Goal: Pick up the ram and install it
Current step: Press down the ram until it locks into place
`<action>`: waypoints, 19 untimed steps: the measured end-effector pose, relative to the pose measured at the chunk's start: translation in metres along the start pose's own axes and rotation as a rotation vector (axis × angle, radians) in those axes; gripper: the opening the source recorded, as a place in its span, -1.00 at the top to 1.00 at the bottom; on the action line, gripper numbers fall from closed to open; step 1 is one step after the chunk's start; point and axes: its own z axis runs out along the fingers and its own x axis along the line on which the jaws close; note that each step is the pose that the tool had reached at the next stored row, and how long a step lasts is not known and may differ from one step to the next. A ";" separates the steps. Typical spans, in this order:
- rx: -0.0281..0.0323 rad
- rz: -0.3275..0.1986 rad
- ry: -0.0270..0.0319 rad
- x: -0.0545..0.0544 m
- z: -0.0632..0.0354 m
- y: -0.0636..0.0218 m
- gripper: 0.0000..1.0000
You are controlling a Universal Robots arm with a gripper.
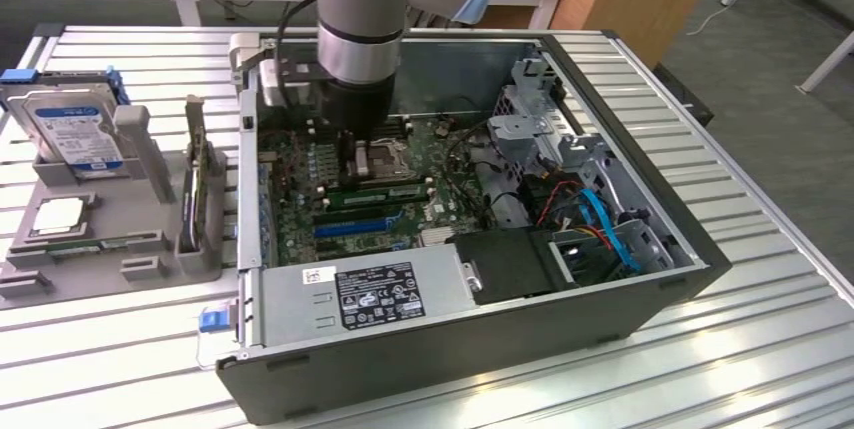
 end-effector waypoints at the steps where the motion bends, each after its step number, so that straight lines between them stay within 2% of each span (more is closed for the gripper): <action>1: -0.0007 0.000 -0.0002 0.000 -0.0003 -0.0043 0.79; 12: -0.0033 -0.002 -0.0001 0.003 -0.0030 -0.0508 0.79; 13: -0.0036 -0.002 -0.0002 0.004 -0.0048 -0.0537 0.79; 19: -0.0041 -0.002 -0.0002 0.004 -0.0323 -0.0562 0.79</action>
